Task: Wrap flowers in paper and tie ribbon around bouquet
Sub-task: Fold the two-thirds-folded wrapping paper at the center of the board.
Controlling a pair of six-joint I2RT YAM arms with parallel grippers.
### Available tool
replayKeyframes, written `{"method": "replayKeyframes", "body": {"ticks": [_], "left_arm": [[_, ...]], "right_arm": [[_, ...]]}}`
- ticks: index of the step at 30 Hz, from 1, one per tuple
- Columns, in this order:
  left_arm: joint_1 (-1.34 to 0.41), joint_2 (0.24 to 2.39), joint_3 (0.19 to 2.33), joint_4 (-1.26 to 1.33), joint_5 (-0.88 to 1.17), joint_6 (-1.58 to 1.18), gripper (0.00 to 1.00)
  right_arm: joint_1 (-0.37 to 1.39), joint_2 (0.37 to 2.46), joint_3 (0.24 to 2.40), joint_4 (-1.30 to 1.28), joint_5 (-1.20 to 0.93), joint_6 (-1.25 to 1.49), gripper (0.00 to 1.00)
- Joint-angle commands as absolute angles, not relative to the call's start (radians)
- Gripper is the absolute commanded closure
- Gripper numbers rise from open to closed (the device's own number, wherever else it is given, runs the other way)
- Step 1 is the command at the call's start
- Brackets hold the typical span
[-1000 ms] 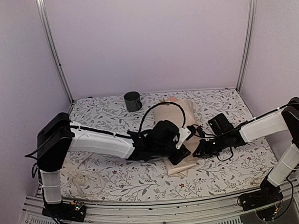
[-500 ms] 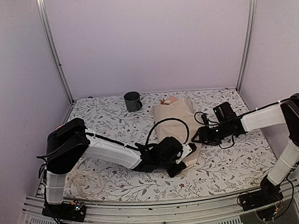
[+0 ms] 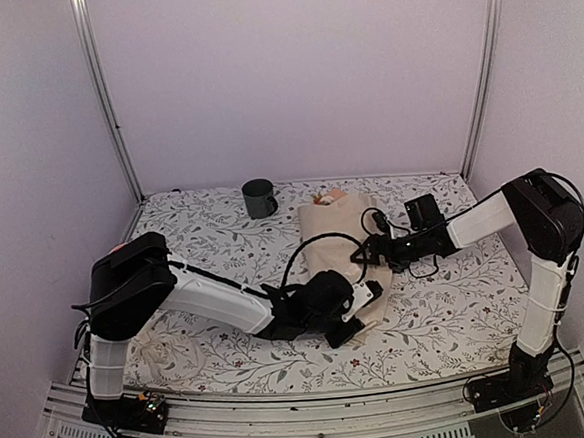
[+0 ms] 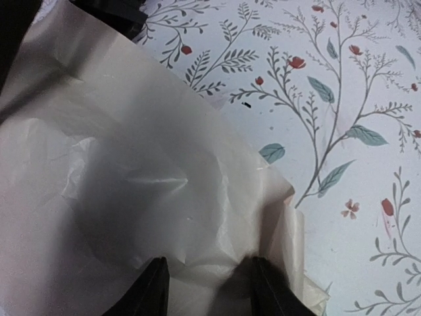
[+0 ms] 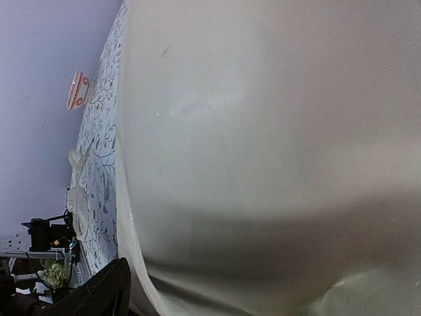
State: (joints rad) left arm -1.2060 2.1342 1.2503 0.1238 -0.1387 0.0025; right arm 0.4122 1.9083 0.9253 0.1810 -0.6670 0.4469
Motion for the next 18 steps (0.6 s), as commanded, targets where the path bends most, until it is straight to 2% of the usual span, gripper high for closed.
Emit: {"method": "replayKeyframes", "body": {"ticks": [1, 5, 13, 15, 18], "left_arm": [[-1.224, 2.154, 1.197, 0.023, -0.115, 0.033, 0.56], [-1.223, 2.149, 1.179, 0.032, -0.106, 0.029, 0.56], [-1.224, 2.117, 1.138, 0.079, -0.102, 0.024, 0.54], [-1.223, 2.091, 1.128, 0.096, -0.087, 0.019, 0.53], [-1.224, 2.027, 1.133, 0.096, -0.065, 0.01, 0.48]], "right_arm": [[0.435, 1.976, 0.898, 0.255, -0.779, 0.512, 0.11], [0.436, 1.981, 0.865, 0.379, -0.809, 0.595, 0.23], [0.436, 1.98, 0.84, 0.461, -0.83, 0.67, 0.93], [0.434, 1.963, 0.834, 0.457, -0.819, 0.672, 1.0], [0.434, 1.943, 0.824, 0.433, -0.783, 0.671, 1.0]]}}
